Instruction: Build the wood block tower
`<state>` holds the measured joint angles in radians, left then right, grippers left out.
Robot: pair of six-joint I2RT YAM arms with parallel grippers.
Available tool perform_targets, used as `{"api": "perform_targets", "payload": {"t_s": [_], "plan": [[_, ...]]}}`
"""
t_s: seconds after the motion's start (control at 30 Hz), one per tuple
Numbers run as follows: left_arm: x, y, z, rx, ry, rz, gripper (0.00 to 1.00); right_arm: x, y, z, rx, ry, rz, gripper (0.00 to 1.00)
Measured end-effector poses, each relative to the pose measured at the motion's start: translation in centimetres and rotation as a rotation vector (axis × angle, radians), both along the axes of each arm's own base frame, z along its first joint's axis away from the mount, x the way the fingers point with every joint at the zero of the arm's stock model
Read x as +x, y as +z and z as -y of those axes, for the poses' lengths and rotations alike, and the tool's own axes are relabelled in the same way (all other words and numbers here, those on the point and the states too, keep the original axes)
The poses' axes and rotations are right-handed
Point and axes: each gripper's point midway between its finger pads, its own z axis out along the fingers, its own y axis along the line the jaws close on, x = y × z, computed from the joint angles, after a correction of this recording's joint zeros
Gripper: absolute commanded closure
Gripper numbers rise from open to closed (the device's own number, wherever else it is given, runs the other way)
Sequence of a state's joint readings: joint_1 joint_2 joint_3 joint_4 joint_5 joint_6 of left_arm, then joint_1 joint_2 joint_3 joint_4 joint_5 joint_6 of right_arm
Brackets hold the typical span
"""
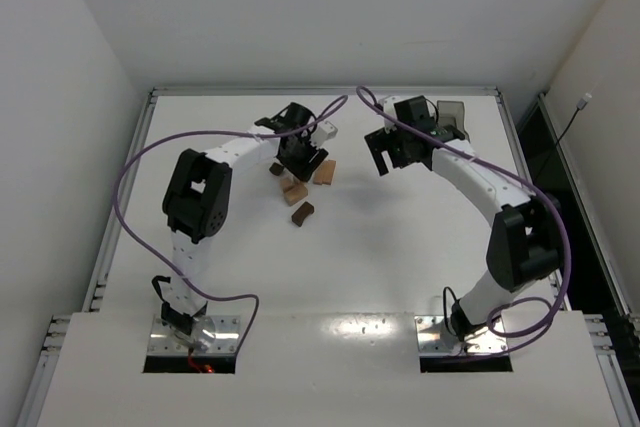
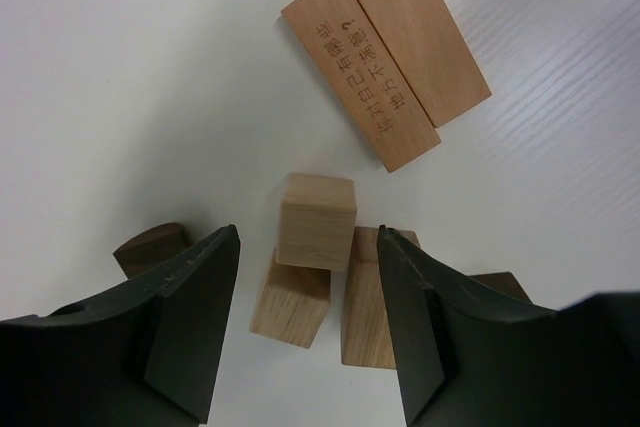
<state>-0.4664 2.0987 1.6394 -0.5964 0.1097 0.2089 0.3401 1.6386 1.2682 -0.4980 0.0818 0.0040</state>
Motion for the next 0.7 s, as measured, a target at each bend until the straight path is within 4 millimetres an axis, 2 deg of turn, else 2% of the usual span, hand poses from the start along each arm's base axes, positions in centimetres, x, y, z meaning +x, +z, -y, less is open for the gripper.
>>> {"api": "perform_targets", "payload": {"t_s": [0.47,0.6,0.7], "plan": [[-1.1,-1.3,0.3,0.006,-0.010,-0.039,0.52,0.0,-1.3,0.4,0.017,-0.010,-0.042,0.17],[-1.2,-1.5,0.3,0.008,-0.010,-0.042,0.58,0.1,-1.3,0.5,0.027,-0.018,-0.046,0.18],[-1.1,-1.5,0.3,0.006,-0.005,-0.042,0.72,0.1,-1.3,0.6,0.031,-0.022,-0.047,0.18]]}}
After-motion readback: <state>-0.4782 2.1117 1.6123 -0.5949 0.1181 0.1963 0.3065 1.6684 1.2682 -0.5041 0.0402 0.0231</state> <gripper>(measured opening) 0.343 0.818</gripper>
